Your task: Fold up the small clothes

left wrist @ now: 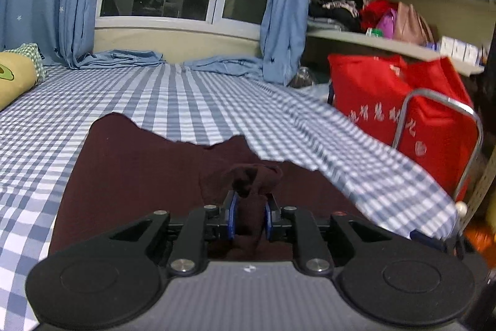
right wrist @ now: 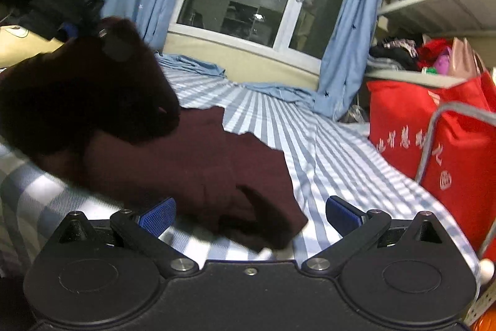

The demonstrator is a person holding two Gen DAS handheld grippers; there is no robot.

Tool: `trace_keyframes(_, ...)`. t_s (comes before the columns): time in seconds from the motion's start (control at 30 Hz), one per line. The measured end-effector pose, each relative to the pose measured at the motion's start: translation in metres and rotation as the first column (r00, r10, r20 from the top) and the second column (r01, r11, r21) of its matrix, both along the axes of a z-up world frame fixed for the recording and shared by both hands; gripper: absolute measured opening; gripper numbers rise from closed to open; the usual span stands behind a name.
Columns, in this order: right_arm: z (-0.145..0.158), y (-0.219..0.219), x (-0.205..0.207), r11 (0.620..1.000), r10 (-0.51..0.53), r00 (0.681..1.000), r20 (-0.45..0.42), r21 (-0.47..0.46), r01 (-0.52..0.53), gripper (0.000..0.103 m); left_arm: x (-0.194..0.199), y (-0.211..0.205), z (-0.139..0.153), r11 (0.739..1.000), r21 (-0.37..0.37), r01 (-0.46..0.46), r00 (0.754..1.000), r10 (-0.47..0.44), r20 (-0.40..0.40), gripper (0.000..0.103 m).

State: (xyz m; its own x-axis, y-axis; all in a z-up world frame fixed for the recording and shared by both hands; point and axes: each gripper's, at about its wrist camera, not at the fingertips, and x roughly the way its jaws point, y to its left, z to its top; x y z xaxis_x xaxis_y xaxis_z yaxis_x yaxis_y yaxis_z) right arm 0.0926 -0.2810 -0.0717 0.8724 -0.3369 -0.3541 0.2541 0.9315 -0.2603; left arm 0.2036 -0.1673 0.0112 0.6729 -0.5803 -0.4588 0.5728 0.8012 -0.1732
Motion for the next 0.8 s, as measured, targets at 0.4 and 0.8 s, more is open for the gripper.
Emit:
trace_keyframes(0.4, 0.008, -0.022, -0.004, 0.993, -0.034, 0.998, 0.056, 0.119, 0.027, 0.103, -0.042, 0.016, 0.004, 0.995, 0.097, 0.02, 0.997, -0.026, 0.067, 0.085)
trace_keyframes(0.8, 0.046, -0.034, 0.011, 0.923, 0.098, 0.983, 0.153, 0.356, -0.147, 0.103, -0.075, 0.036, -0.017, 0.916, 0.395, -0.065, 0.979, -0.018, 0.202, 0.097)
